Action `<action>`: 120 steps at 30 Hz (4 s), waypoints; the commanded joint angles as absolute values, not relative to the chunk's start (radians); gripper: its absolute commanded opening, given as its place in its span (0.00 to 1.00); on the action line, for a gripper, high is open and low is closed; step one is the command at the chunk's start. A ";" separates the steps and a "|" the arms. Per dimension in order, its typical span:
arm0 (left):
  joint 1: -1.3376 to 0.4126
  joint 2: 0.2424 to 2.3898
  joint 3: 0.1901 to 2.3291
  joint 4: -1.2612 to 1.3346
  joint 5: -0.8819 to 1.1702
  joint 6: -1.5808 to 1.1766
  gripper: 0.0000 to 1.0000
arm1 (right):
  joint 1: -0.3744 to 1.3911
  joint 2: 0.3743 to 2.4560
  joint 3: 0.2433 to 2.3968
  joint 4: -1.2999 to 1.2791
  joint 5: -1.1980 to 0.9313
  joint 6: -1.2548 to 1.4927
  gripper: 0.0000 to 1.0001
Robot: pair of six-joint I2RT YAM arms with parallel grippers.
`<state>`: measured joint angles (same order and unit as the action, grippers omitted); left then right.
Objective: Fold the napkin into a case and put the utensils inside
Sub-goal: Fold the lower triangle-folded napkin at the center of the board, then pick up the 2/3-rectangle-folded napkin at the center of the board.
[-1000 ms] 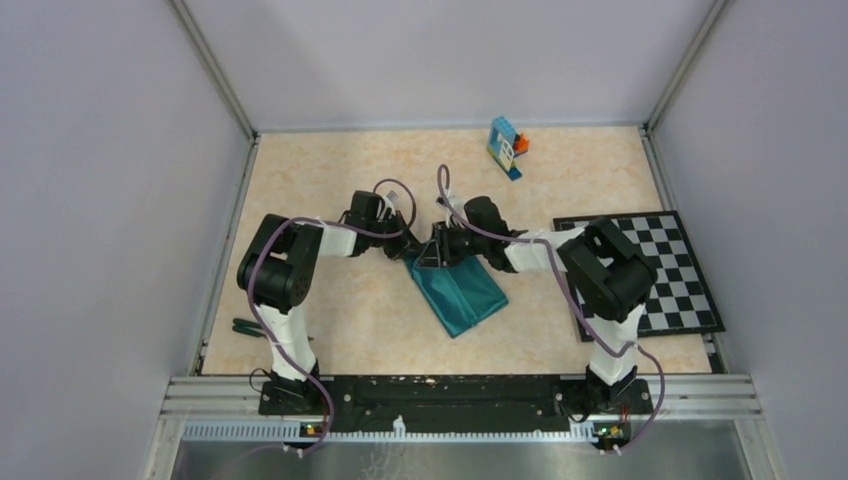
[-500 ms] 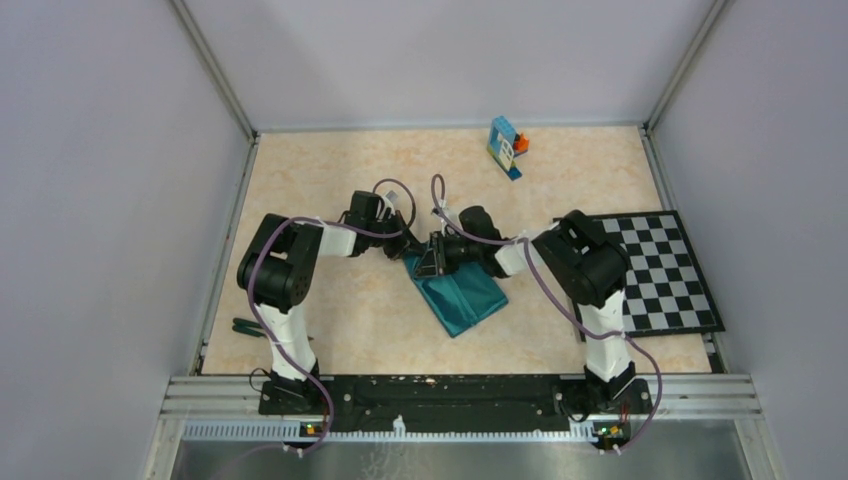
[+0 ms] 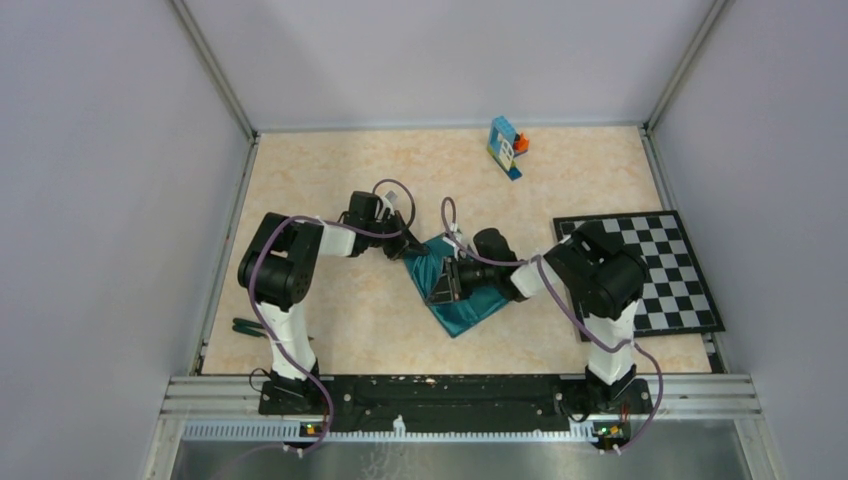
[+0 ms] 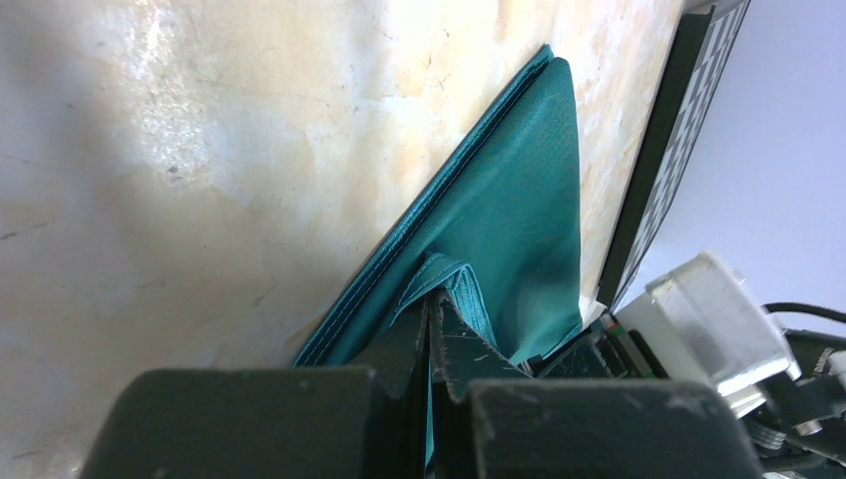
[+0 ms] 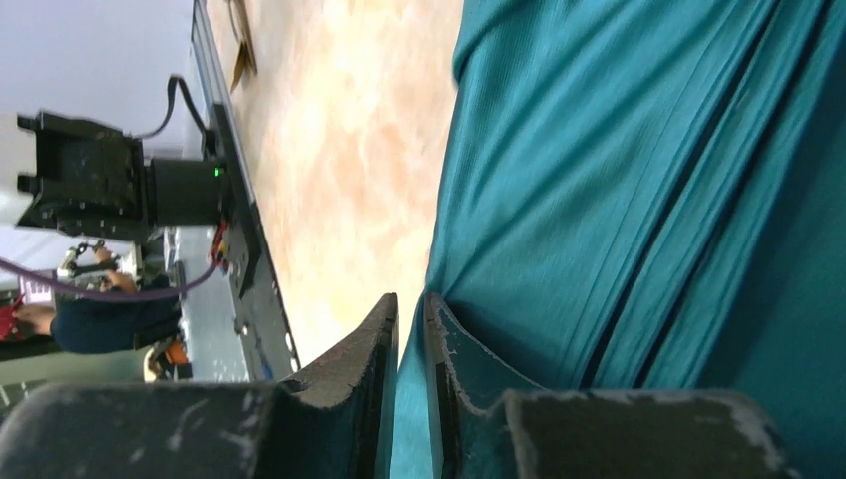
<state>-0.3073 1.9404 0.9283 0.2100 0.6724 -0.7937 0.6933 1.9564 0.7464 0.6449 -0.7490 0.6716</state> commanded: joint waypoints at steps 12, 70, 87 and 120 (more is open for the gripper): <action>-0.301 2.005 0.918 0.184 0.600 -0.753 0.00 | 0.733 1.683 0.396 0.592 -0.778 0.634 0.21; -0.232 1.908 1.073 -0.135 0.457 -0.582 0.35 | 0.616 1.401 0.376 0.345 -0.474 0.739 0.35; -0.790 1.391 0.970 -0.475 0.027 -0.686 0.78 | 0.218 1.241 0.580 -0.140 -0.364 0.485 0.62; -1.159 2.071 1.493 -0.817 -0.245 -0.756 0.39 | 0.150 1.240 0.505 -0.060 -0.503 0.490 0.55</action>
<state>-1.1400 2.0247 1.4635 -0.7643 -0.2031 -0.7280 0.1513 1.2633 0.5171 -0.0921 -0.4927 0.5129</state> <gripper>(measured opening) 0.425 0.549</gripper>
